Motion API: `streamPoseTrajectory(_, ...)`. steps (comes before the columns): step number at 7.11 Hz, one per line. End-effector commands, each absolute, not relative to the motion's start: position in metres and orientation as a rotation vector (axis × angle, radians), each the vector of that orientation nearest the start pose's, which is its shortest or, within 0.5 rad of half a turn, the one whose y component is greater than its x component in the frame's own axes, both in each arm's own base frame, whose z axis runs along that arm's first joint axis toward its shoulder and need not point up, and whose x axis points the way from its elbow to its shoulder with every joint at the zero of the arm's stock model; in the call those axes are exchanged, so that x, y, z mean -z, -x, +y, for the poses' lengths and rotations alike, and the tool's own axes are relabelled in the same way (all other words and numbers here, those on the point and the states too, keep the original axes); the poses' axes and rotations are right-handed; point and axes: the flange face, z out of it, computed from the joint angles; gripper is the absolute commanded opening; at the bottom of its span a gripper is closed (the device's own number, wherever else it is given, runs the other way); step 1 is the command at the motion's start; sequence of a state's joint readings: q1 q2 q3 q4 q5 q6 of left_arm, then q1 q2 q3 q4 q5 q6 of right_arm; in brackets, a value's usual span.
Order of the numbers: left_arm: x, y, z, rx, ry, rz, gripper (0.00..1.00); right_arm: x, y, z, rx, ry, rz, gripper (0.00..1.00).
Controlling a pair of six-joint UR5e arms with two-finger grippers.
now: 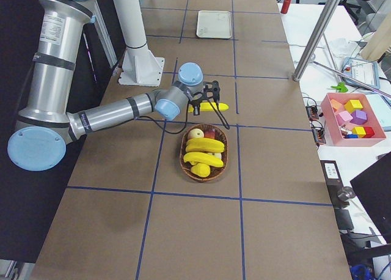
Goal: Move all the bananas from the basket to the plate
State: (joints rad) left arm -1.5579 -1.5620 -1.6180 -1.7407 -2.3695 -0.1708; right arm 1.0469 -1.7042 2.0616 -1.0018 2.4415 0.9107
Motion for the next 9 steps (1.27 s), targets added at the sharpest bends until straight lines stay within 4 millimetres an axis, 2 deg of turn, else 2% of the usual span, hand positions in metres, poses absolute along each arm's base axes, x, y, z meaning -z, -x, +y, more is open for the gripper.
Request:
streamPoseTrajectory(1, -0.543, -0.032, -0.54, 0.149, -0.103, 0.871, 1.0, -0.302, 0.294, -0.453, -0.052, -0.108, -1.25, 0.01)
streamPoseTrajectory(2, -0.512, -0.087, -0.555, 0.188, -0.127, 0.945, 1.0, -0.268, 0.352, -0.442, -0.093, -0.154, -1.264, 0.01)
streamPoseTrajectory(3, -0.494, -0.151, -0.552, 0.204, -0.129, 1.052, 1.0, -0.236, 0.385, -0.429, -0.118, -0.185, -1.296, 0.01)
streamPoseTrajectory(4, -0.459, -0.191, -0.556, 0.29, -0.108, 1.178, 1.0, -0.201, 0.409, -0.414, -0.116, -0.205, -1.345, 0.01)
streamPoseTrajectory(5, -0.415, -0.216, -0.556, 0.37, -0.059, 1.29, 1.0, -0.184, 0.429, -0.398, -0.106, -0.224, -1.37, 0.01)
streamPoseTrajectory(7, -0.335, -0.259, -0.551, 0.508, 0.076, 1.475, 1.0, -0.174, 0.456, -0.365, -0.082, -0.267, -1.432, 0.02)
streamPoseTrajectory(8, -0.295, -0.291, -0.535, 0.582, 0.113, 1.562, 1.0, -0.172, 0.464, -0.356, -0.083, -0.274, -1.436, 0.02)
streamPoseTrajectory(9, -0.248, -0.332, -0.522, 0.656, 0.192, 1.63, 1.0, -0.17, 0.467, -0.351, -0.08, -0.28, -1.453, 0.02)
